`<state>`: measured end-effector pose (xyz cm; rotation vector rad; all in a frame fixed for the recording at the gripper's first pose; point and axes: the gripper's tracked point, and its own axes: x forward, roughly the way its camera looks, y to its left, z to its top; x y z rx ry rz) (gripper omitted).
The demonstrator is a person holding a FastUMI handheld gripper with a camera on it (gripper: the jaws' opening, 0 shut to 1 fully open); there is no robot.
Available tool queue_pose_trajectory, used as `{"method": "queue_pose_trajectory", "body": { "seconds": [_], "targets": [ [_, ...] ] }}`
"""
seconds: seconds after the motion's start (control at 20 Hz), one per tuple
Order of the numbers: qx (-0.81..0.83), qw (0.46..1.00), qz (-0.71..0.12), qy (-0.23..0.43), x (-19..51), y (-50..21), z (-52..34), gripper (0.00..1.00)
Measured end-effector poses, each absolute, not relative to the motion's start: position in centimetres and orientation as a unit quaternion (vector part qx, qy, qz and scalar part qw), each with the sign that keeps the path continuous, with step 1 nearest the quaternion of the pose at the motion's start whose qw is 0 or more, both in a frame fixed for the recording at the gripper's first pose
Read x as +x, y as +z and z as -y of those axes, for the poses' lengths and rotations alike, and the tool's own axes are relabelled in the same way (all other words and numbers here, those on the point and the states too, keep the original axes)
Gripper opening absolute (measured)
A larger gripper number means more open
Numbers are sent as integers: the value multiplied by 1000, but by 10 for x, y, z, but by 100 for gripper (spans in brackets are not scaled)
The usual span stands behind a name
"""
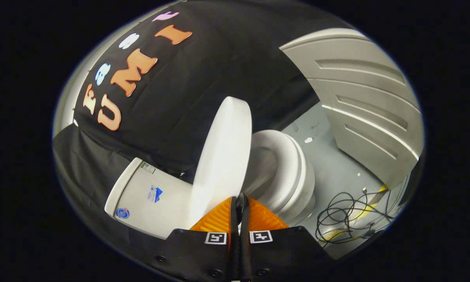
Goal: Open the toilet lid.
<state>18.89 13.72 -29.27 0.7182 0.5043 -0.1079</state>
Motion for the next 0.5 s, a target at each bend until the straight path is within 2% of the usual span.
{"method": "queue_pose_trajectory", "body": {
  "seconds": [0.2, 0.5],
  "targets": [
    [247, 941, -230, -34, 198, -248, -162, 8],
    [169, 960, -220, -28, 207, -209, -194, 8]
  ]
}}
